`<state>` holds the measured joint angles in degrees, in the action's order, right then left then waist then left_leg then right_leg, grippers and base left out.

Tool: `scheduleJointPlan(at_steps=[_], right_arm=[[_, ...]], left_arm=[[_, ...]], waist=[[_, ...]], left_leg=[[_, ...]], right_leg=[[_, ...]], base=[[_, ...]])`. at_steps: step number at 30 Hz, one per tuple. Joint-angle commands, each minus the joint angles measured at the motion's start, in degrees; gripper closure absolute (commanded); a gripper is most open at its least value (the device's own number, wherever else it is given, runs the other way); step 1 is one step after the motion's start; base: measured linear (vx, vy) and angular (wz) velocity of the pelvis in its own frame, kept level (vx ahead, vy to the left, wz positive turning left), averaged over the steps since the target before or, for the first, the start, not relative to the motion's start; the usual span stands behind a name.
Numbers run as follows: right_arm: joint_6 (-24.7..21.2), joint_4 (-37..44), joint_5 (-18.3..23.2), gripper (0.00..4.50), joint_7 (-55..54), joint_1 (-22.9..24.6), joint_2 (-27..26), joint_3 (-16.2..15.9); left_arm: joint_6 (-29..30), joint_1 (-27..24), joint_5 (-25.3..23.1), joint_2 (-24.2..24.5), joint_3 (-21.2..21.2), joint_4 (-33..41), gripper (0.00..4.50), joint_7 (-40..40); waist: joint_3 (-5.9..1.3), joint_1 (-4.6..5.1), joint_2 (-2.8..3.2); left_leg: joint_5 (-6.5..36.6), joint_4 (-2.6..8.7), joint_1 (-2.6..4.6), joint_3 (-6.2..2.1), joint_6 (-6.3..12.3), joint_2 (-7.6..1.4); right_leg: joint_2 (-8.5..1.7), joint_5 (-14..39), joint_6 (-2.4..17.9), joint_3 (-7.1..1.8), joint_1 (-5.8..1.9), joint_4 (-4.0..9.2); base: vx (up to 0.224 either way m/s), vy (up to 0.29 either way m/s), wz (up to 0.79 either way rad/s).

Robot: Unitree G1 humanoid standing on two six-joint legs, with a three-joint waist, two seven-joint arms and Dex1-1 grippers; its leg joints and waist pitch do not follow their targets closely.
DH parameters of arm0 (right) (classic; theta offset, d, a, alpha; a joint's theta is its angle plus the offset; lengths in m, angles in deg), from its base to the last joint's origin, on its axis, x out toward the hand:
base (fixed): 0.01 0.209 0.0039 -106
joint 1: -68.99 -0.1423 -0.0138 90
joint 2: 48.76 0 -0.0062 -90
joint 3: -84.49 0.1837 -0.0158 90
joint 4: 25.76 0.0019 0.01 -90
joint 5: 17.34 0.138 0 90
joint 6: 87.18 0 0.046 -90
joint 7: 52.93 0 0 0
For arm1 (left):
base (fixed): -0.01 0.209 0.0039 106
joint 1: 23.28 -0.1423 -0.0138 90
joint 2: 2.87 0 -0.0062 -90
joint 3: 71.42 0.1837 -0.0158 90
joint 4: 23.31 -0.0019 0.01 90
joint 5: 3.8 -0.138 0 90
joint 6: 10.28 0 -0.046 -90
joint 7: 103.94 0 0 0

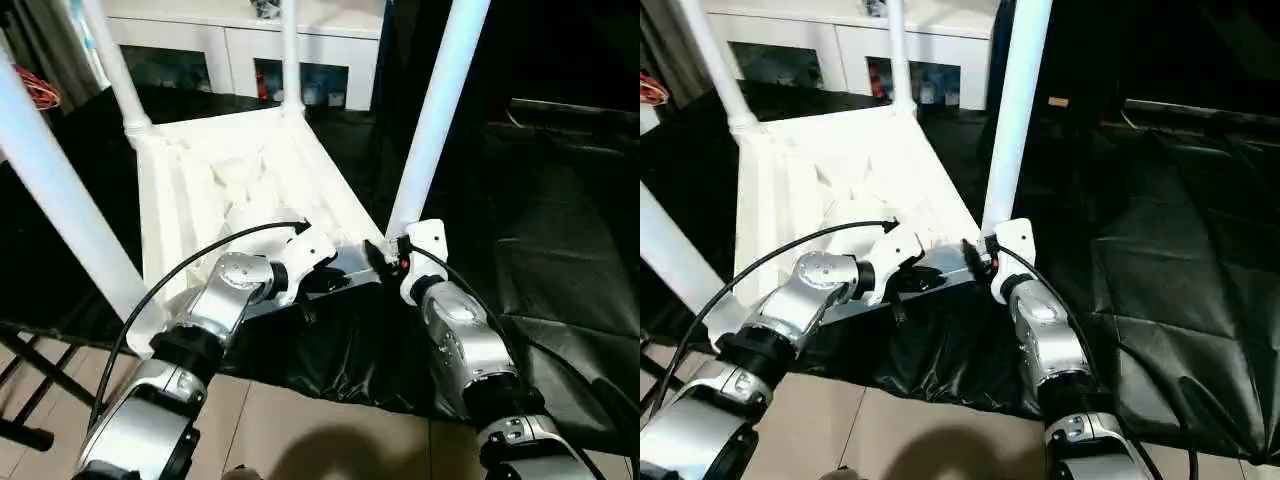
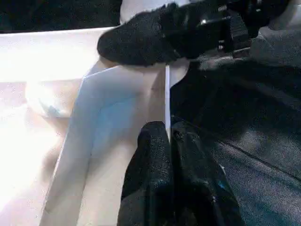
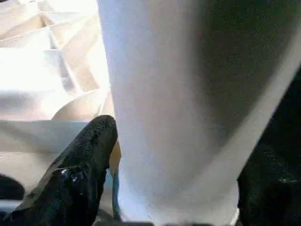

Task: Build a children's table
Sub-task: Rotate leg to tighten

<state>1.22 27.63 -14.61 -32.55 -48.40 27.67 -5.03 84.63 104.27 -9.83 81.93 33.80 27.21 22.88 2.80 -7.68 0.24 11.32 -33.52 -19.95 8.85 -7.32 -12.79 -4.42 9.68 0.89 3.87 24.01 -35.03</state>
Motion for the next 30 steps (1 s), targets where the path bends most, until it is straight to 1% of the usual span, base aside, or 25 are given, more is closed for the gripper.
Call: scheduleJointPlan(at_steps=[1, 2, 3, 4, 5, 6, 7, 8, 9, 11, 12, 14, 15, 17, 18, 19, 20, 21, 22, 23, 24, 25, 27, 28, 30], right_arm=[[-0.8, 0.3, 0.7, 0.64, 9.0, 1.0, -0.6, -6.8], [-0.8, 0.3, 0.7, 0.64, 9.0, 1.0, -0.6, -6.8], [-0.5, 2.0, 1.1, 0.64, 14.0, 1.8, 1.8, -8.0], [-0.5, 2.0, 1.1, 0.64, 14.0, 1.8, 1.8, -8.0], [-0.5, 3.7, 1.8, 0.64, 18.7, 2.5, 3.8, -8.9], [-0.7, 4.7, 2.3, 0.64, 21.5, 3.0, 4.9, -9.4], [-0.9, 6.1, 3.1, 0.64, 25.4, 3.6, 6.4, -10.0], [-0.9, 6.2, 3.2, 0.64, 25.8, 3.6, 6.6, -10.0], [-0.8, 6.7, 3.3, 0.64, 27.6, 3.8, 7.3, -10.3], [-0.8, 7.3, 3.5, 0.64, 29.4, 4.0, 8.0, -10.6], [-1.4, 8.6, 4.4, 0.64, 33.8, 4.2, 9.8, -11.2], [-1.9, 9.3, 5.2, 0.64, 36.5, 4.2, 10.8, -11.4], [-3.0, 10.6, 6.8, 0.64, 40.9, 4.3, 12.5, -11.7], [-3.6, 11.1, 7.3, 0.64, 42.2, 4.2, 13.0, -11.9], [-4.0, 11.6, 7.7, 0.81, 43.8, 4.3, 13.6, -12.2], [-5.0, 12.3, 8.0, 0.91, 47.0, 4.3, 15.0, -12.9], [-5.0, 12.4, 7.7, 0.91, 48.1, 4.4, 15.7, -13.3], [-4.9, 12.4, 7.5, 1.01, 48.8, 4.3, 16.1, -13.5], [-4.9, 12.4, 7.5, 1.01, 48.8, 4.3, 16.1, -13.5], [-5.2, 12.4, 7.2, 1.22, 49.6, 4.2, 16.7, -13.8], [-5.2, 12.3, 7.1, 1.31, 50.0, 4.2, 16.9, -14.0], [-5.2, 12.3, 6.9, 1.37, 50.6, 4.2, 17.2, -14.3], [-5.2, 12.3, 6.9, 1.42, 50.9, 4.3, 17.2, -14.4], [-5.2, 12.3, 6.9, 1.63, 50.9, 4.3, 17.2, -14.4], [-5.1, 12.0, 6.8, 1.7, 51.0, 4.4, 17.1, -14.5]], left_arm=[[-3.9, -0.1, 1.7, -0.8, 2.5, 4.5, 4.5, -4.5], [-3.9, -0.1, 1.7, -0.8, 2.5, 4.5, 4.5, -4.5], [-4.4, -0.6, 2.2, 0.7, 2.6, 5.0, 4.5, -7.2], [-4.4, -0.6, 2.2, 0.7, 2.6, 5.0, 4.5, -7.2], [-4.6, -0.9, 2.9, 1.7, 2.6, 5.6, 4.5, -9.4], [-4.7, -1.1, 3.4, 2.3, 2.6, 5.9, 4.5, -10.7], [-5.4, -1.3, 4.1, 3.0, 2.5, 6.3, 4.5, -12.7], [-5.4, -1.3, 4.2, 3.1, 2.5, 6.3, 4.5, -12.9], [-5.5, -1.5, 4.6, 3.5, 2.5, 6.5, 4.5, -14.0], [-5.3, -1.5, 4.9, 3.9, 2.4, 6.6, 4.5, -14.8], [-5.3, -1.6, 5.4, 5.0, 2.5, 6.8, 4.5, -17.1], [-5.5, -1.5, 5.7, 5.6, 2.5, 6.6, 4.5, -18.5], [-5.6, -1.4, 6.2, 6.5, 2.3, 6.5, 4.5, -20.8], [-5.6, -1.4, 6.2, 6.8, 2.2, 6.4, 4.5, -21.4], [-5.7, -1.2, 6.5, 7.2, 2.1, 6.2, 4.5, -22.3], [-5.9, -1.0, 6.8, 8.1, 2.2, 6.0, 4.5, -24.3], [-6.1, -0.8, 6.8, 8.4, 2.3, 5.7, 4.5, -25.0], [-6.2, -0.6, 6.6, 8.7, 2.3, 5.4, 4.5, -25.5], [-6.2, -0.6, 6.6, 8.8, 2.3, 5.4, 4.5, -25.5], [-6.7, -0.2, 6.3, 9.4, 2.5, 4.7, 4.5, -26.3], [-6.8, 0.1, 6.3, 9.7, 2.4, 4.3, 4.5, -26.7], [-7.0, 0.3, 6.2, 10.0, 2.4, 4.0, 4.5, -26.9], [-7.1, 0.4, 6.1, 10.2, 2.3, 3.7, 4.5, -26.9], [-7.1, 0.4, 6.1, 10.2, 2.3, 3.7, 4.5, -26.9], [-7.6, 0.5, 5.7, 10.3, 1.9, 3.3, 4.5, -25.9]], waist=[[-3.83, -0.1, 0.23], [-3.79, 0.0, 0.07], [-3.79, 0.02, 0.23], [-3.84, -0.01, 0.08], [-3.87, 0.05, 0.12], [-3.87, -0.1, 0.72], [-3.85, -0.14, 0.36], [-3.91, -0.32, 0.43], [-3.87, -0.37, 0.55], [-3.79, -0.55, 0.5], [-3.78, -0.65, 0.77], [-3.72, -0.8, 0.35], [-3.77, -0.98, 0.43], [-3.79, -1.14, 0.23], [-3.78, -1.3, 0.24], [-3.79, -1.45, 0.05], [-3.76, -1.54, 0.13], [-3.78, -1.78, 0.08], [-3.78, -1.99, -0.04], [-3.77, -2.05, -0.09], [-3.75, -2.17, -0.25], [-3.74, -2.22, -0.27], [-3.77, -2.33, -0.2], [-3.76, -2.41, -0.25], [-3.82, -2.41, -0.29]], left_leg=[[8.3, 4.12, -0.61, 0.66, 1.87, 0.26], [8.4, 4.13, -0.7, 0.67, 2.04, 0.26], [8.3, 4.06, -0.68, 0.7, 2.24, 0.23], [8.2, 3.95, -0.58, 0.75, 2.57, 0.19], [7.9, 3.95, -0.55, 0.77, 2.74, 0.18], [8.2, 3.87, -0.46, 0.75, 2.99, 0.19], [8.3, 3.84, -0.5, 0.8, 3.21, 0.16], [8.2, 3.81, -0.47, 0.78, 3.35, 0.11], [8.3, 3.78, -0.47, 0.83, 3.49, -0.04], [9.0, 3.82, -0.33, 0.89, 3.31, -0.05], [9.7, 3.85, -0.26, 0.88, 3.05, -0.1], [10.1, 3.84, -0.27, 0.96, 3.11, -0.08], [9.7, 3.78, -0.36, 0.93, 3.38, -0.12], [9.1, 3.73, -0.38, 0.96, 3.82, -0.26], [8.9, 3.7, -0.41, 0.95, 3.85, -0.22], [8.8, 3.69, -0.38, 0.98, 3.86, -0.22], [8.7, 3.69, -0.4, 0.94, 3.9, -0.22], [8.4, 3.67, -0.35, 0.96, 3.95, -0.31], [8.4, 3.65, -0.32, 0.99, 3.91, -0.34], [8.4, 3.68, -0.31, 0.99, 3.85, -0.36], [8.4, 3.72, -0.34, 0.98, 3.7, -0.31], [8.1, 3.74, -0.42, 0.96, 3.56, -0.28], [8.1, 3.74, -0.33, 0.96, 3.35, -0.34], [8.0, 3.77, -0.34, 0.94, 3.31, -0.35], [7.8, 3.73, -0.44, 0.92, 3.16, -0.29]], right_leg=[[-3.21, 8.7, 10.4, -2.25, -3.88, 3.58], [-3.16, 8.4, 10.5, -2.26, -3.99, 3.62], [-3.18, 7.3, 11.0, -2.31, -3.97, 3.52], [-3.07, 6.0, 11.4, -2.28, -4.06, 3.38], [-3.07, 5.2, 11.7, -2.33, -4.0, 3.27], [-3.0, 4.8, 12.2, -2.27, -3.97, 3.22], [-2.97, 4.1, 12.6, -2.25, -4.1, 3.22], [-2.94, 3.8, 12.8, -2.23, -4.19, 3.14], [-2.97, 3.3, 13.2, -2.24, -4.03, 3.03], [-2.98, 4.4, 13.4, -2.2, -3.99, 3.22], [-3.1, 5.7, 13.5, -2.23, -3.92, 3.27], [-2.96, 6.5, 13.4, -2.22, -4.08, 3.4], [-2.99, 6.4, 13.4, -2.22, -4.07, 3.27], [-3.04, 5.8, 13.7, -2.21, -3.98, 3.15], [-3.08, 6.2, 13.7, -2.18, -3.98, 3.18], [-3.09, 6.8, 13.6, -2.17, -3.99, 3.27], [-3.07, 7.1, 13.5, -2.15, -4.0, 3.21], [-3.15, 7.4, 13.3, -2.21, -3.88, 3.2], [-3.23, 7.7, 13.3, -2.22, -3.78, 3.2], [-3.28, 7.9, 13.2, -2.23, -3.75, 3.26], [-3.24, 8.7, 12.9, -2.19, -3.78, 3.27], [-3.28, 9.0, 12.6, -2.21, -3.82, 3.27], [-3.31, 9.3, 12.4, -2.24, -3.72, 3.28], [-3.3, 9.1, 12.5, -2.21, -3.69, 3.21], [-3.32, 8.8, 12.3, -2.2, -3.79, 3.18]], base=[[0.0, 0.0, 0.0], [0.0, 0.0, 0.0], [0.0, 0.0, 0.0], [0.0, 0.0, 0.0], [0.0, 0.0, 0.0], [0.0, 0.0, 0.0], [0.0, 0.0, 0.0], [0.0, 0.0, 0.0], [0.0, 0.0, 0.0], [0.0, 0.0, 0.0], [0.0, 0.0, 0.0], [0.0, 0.0, 0.0], [0.0, 0.0, 0.0], [0.0, 0.0, 0.0], [0.0, 0.0, 0.0], [0.0, 0.0, 0.0], [0.0, 0.0, 0.0], [0.0, 0.0, 0.0], [0.0, 0.0, 0.0], [0.0, 0.0, 0.0], [0.0, 0.0, 0.0], [0.0, 0.0, 0.0], [0.0, 0.0, 0.0], [0.0, 0.0, 0.0], [0.0, 0.0, 0.0]])
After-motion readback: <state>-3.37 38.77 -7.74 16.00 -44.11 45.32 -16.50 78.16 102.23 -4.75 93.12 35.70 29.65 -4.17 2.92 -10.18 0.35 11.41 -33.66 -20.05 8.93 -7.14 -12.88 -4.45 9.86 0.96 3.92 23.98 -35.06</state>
